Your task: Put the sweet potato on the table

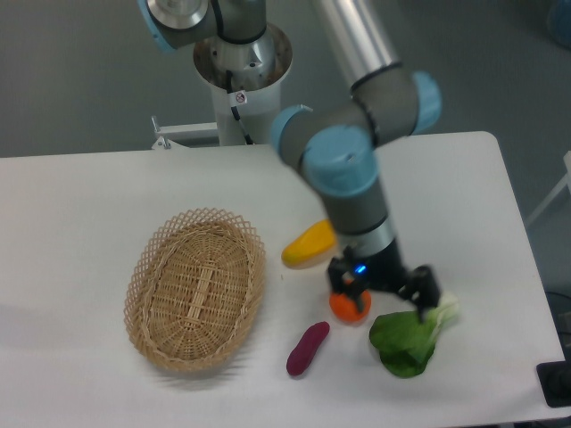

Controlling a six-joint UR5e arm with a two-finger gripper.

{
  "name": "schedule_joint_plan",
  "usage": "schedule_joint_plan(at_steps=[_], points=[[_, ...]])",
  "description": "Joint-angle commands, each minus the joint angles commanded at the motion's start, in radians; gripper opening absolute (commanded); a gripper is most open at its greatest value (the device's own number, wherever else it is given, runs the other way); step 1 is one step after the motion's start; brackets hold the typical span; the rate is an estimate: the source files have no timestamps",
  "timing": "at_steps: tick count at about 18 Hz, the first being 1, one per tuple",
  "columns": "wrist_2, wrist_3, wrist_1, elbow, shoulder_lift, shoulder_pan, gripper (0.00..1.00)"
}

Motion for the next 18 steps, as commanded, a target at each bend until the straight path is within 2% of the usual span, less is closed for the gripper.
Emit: schedule_joint_plan(at_steps=[4, 10, 18], points=[[-0.058, 0.144, -0.141, 0.022, 0.045, 0.080, 1.00], [-0.101, 0.370, -0.269, 0.020, 0.101, 0.167, 1.00], [-0.118, 0.405, -0.283, 0.014, 0.117, 0.181, 1.00]])
